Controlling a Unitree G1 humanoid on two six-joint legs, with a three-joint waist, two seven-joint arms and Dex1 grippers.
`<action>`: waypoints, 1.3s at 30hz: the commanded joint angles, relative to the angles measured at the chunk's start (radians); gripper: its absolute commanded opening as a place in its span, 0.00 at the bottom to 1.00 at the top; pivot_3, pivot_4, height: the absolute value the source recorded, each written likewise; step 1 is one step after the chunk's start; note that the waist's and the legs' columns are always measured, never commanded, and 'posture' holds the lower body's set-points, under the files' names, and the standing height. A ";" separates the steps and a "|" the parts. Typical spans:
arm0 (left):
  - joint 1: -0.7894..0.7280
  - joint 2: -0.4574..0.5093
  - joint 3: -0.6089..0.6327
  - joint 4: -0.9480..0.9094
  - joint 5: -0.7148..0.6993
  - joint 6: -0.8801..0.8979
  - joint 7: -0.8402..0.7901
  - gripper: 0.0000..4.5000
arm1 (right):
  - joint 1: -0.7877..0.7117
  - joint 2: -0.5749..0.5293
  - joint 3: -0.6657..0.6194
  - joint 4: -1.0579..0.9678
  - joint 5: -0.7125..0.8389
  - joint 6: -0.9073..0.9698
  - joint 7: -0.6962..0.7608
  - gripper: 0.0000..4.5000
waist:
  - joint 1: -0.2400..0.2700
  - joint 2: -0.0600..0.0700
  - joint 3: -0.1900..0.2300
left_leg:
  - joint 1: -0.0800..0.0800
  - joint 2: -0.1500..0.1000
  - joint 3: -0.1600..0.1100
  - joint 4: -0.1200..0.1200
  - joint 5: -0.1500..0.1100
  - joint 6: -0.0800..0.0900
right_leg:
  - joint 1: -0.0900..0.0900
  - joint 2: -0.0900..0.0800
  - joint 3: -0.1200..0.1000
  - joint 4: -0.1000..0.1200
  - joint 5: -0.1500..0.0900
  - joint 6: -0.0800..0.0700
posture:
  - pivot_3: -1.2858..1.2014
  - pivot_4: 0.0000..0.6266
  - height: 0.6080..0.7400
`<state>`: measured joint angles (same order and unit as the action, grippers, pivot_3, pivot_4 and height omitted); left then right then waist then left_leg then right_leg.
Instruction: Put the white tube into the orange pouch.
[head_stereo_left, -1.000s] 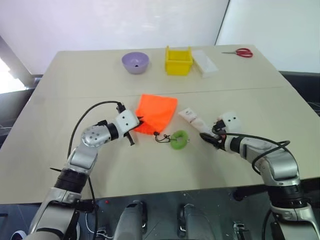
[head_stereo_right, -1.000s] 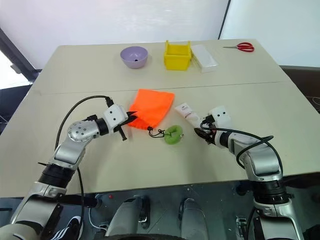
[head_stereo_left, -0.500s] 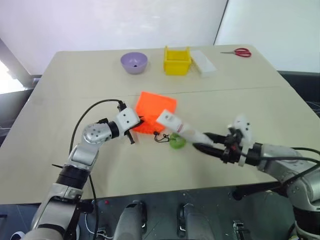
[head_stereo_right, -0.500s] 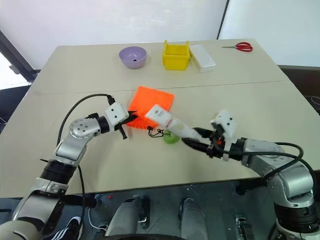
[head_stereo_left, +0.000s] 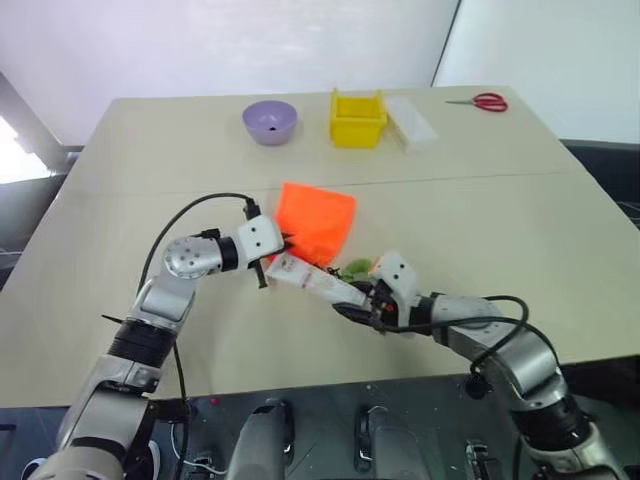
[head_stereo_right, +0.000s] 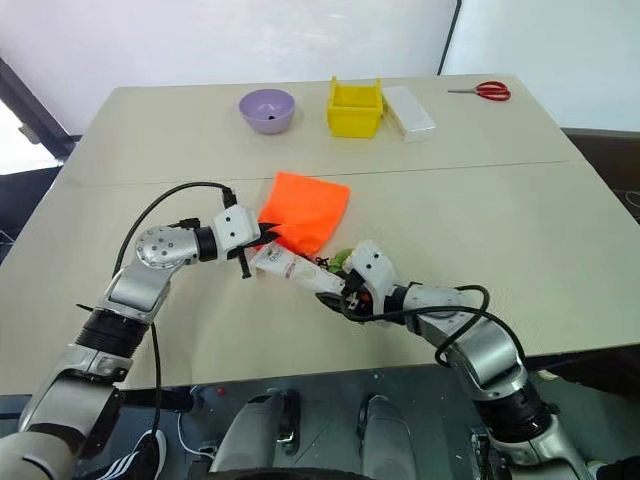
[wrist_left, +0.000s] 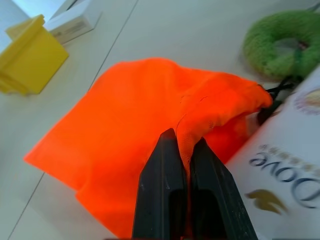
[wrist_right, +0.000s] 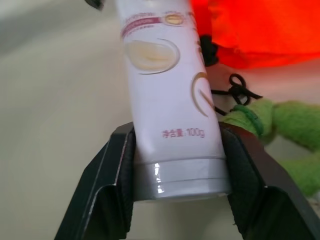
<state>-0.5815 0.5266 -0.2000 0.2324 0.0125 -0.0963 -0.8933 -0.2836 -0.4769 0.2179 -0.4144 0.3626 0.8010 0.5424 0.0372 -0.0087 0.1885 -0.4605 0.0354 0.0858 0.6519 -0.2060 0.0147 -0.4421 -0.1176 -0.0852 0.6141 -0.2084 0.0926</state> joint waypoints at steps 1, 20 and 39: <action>-0.004 0.011 0.013 -0.041 -0.006 -0.001 -0.005 0.00 | -0.042 0.095 -0.066 -0.019 0.015 0.014 -0.094 0.41 | -0.001 0.000 0.000 | 0.000 0.000 0.000 0.000 0.000 0.000 | 0.000 0.000 0.000 0.000 0.000 -0.001 | 0.52 0.24 1.00; 0.047 -0.020 0.026 -0.135 -0.016 0.150 0.075 0.00 | -0.073 0.218 -0.160 -0.131 0.004 0.147 -0.287 0.41 | -0.002 0.000 0.000 | 0.000 0.001 0.000 0.001 0.000 -0.001 | 0.000 0.001 0.000 0.000 0.001 -0.001 | 0.52 0.24 1.00; -0.058 -0.074 0.006 -0.208 -0.016 0.272 0.089 0.00 | -0.233 0.051 0.222 0.081 -0.317 -0.106 -0.104 0.41 | -0.028 0.000 0.000 | 0.000 0.001 -0.001 0.003 0.001 -0.001 | 0.001 0.001 0.000 0.002 0.001 -0.001 | 0.52 0.24 1.00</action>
<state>-0.6302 0.4427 -0.2021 0.0584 0.0081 0.1569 -0.7961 -0.4890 -0.4315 0.4270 -0.3068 0.0573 0.7323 0.4069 0.0093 -0.0086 0.1884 -0.4602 0.0359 0.0848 0.6547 -0.2051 0.0139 -0.4415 -0.1165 -0.0851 0.6165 -0.2069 0.0920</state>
